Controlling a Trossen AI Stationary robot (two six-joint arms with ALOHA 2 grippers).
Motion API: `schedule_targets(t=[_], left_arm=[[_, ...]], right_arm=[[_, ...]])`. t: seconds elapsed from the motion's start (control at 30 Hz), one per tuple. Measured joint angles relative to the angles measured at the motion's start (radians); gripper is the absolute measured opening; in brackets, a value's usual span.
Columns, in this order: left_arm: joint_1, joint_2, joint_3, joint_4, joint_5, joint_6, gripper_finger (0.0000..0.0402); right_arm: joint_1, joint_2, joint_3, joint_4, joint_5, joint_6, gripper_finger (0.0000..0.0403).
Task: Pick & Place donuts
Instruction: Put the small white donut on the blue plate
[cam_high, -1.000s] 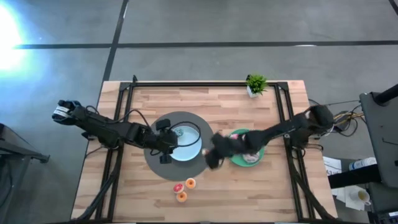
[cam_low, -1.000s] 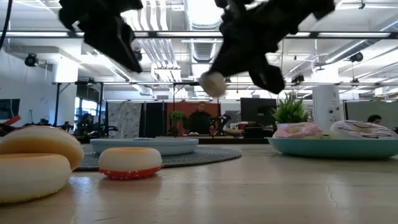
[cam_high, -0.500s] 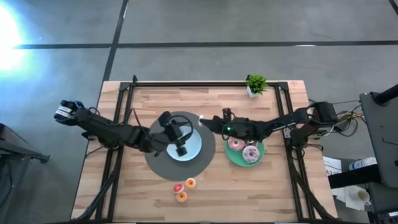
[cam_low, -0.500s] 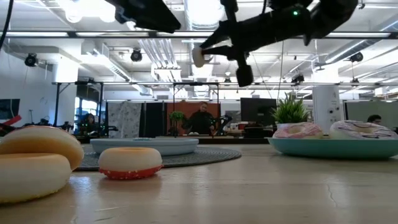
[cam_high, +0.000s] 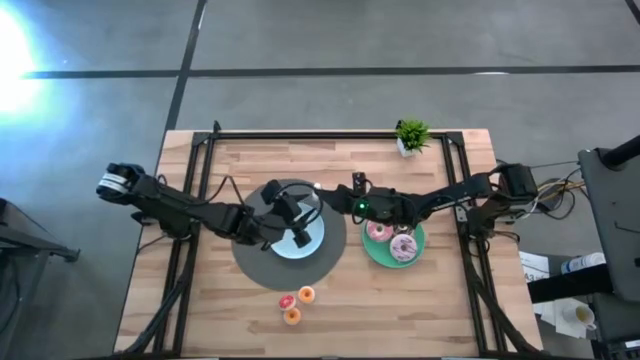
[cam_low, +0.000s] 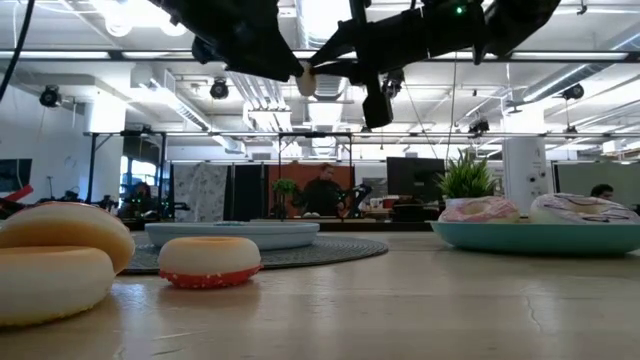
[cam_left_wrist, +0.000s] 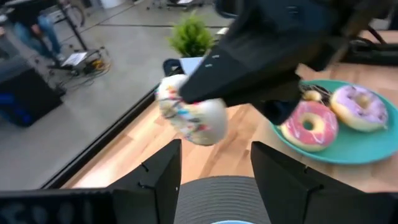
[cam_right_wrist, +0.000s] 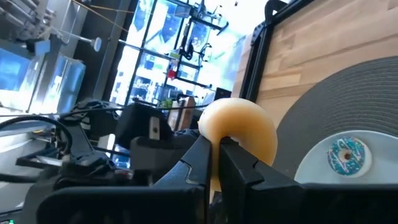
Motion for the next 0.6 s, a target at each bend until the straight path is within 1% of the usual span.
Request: schedule_targets(t=[0.17, 0.4, 0.6], left_arm=[[0.027, 0.017, 0.0, 0.04, -0.006, -0.028, 0.0167], [0.033, 0.029, 0.0, 0.064, 0.005, -0.028, 0.0167], [0.044, 0.029, 0.002, 0.064, -0.026, -0.022, 0.016]], right_arm=[[0.0, -0.001, 0.006, 0.001, 0.002, 0.008, 0.0013], [0.0, -0.001, 0.019, 0.001, 0.003, 0.003, 0.0013], [0.0, -0.001, 0.013, -0.001, 0.003, 0.014, 0.0013]])
